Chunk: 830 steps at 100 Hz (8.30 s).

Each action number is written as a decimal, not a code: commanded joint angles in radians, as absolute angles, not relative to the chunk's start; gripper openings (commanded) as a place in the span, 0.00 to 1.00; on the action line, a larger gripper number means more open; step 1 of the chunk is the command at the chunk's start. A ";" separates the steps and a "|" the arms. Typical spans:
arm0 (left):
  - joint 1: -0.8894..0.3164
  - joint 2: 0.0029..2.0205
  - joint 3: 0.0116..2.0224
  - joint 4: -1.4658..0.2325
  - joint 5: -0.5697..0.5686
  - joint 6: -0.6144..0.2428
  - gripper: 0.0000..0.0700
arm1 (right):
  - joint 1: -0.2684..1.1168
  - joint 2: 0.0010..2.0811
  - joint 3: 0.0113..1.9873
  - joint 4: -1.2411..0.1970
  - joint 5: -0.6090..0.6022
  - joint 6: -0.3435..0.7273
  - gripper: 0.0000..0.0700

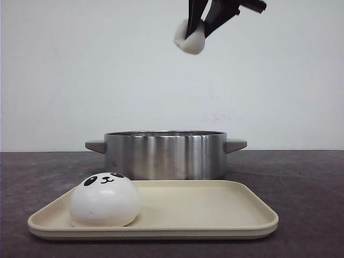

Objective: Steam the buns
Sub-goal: 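Carry the bun into the steel pot and open the right gripper, then raise the right gripper up out of the pot, then lower the left gripper onto the last bun and close it, then lift the last bun off the tray with the left gripper, then carry the bun over the steel pot, lower it and open the left gripper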

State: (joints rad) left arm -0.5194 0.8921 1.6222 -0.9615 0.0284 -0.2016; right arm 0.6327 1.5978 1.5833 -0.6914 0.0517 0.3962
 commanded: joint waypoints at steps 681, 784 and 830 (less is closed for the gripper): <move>-0.741 1.645 1.496 -0.693 -0.108 -0.346 0.00 | 1.399 0.986 1.629 -1.026 0.708 0.340 0.02; -0.584 1.940 1.496 -0.532 -0.018 -0.288 0.00 | 1.399 0.986 1.629 -1.027 0.761 0.340 0.02; -0.583 1.968 1.497 -0.539 -0.019 -0.288 0.70 | 1.399 0.987 1.629 -1.026 0.773 0.340 0.02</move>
State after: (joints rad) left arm -0.5793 1.9457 1.4837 -0.5175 -0.0196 -0.2920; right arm 1.3823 0.9771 1.6119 -1.0332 0.7647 0.3229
